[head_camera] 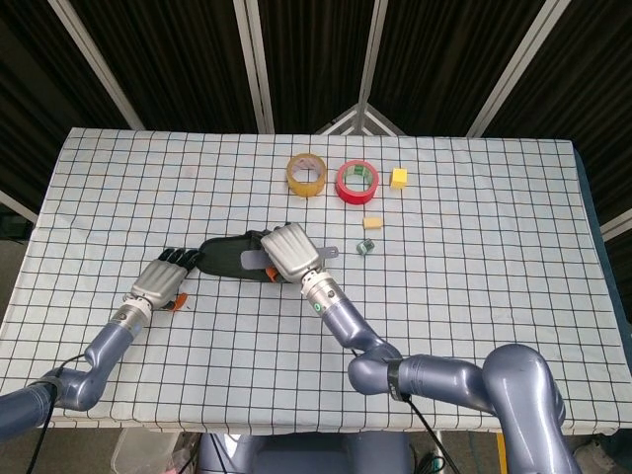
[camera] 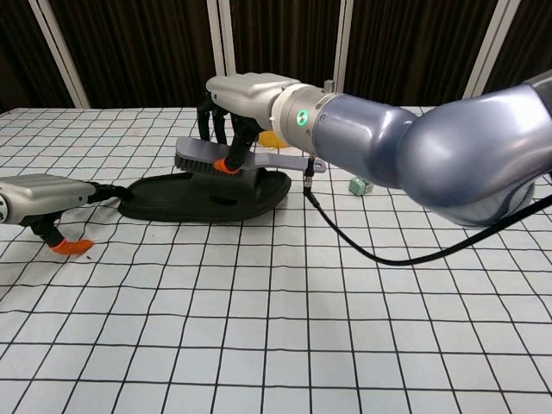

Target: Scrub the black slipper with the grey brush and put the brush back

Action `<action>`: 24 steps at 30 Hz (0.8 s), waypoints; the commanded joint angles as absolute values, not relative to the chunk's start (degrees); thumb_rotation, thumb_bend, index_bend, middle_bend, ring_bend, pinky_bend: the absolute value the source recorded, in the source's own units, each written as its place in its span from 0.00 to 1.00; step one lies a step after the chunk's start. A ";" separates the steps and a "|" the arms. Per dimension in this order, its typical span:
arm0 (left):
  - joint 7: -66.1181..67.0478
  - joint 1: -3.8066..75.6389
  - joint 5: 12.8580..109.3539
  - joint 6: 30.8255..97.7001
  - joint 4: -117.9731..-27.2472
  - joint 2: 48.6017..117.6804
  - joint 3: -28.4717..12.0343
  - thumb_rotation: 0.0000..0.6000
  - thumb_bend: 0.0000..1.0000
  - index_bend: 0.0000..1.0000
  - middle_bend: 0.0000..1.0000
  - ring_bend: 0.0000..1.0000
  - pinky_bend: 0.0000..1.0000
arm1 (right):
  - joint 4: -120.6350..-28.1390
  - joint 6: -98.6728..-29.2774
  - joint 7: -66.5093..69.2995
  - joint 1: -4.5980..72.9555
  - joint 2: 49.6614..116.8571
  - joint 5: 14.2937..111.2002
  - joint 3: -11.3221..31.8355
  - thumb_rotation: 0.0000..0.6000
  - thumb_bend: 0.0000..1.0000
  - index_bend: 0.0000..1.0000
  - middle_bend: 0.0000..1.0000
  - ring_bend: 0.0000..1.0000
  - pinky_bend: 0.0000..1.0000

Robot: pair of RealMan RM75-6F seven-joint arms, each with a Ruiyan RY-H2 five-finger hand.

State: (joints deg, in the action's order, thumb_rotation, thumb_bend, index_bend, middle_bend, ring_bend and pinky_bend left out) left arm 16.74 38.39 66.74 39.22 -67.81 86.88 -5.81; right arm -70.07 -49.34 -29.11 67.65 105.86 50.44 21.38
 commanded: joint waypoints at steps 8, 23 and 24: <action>16.67 38.63 66.43 39.96 -68.37 86.75 -5.16 0.96 0.58 0.00 0.00 0.00 0.02 | -66.92 -49.60 -28.11 68.40 109.71 51.02 20.29 1.00 0.60 0.72 0.61 0.49 0.47; 16.94 38.43 65.49 41.18 -69.89 85.94 -4.19 0.95 0.58 0.00 0.00 0.00 0.02 | -60.52 -48.85 -28.24 67.63 110.84 49.72 19.83 1.00 0.60 0.72 0.61 0.49 0.47; 17.01 38.42 65.37 41.25 -69.96 85.89 -4.15 0.95 0.58 0.00 0.00 0.00 0.02 | -60.18 -48.91 -28.53 67.49 110.74 49.52 19.76 1.00 0.60 0.72 0.61 0.49 0.47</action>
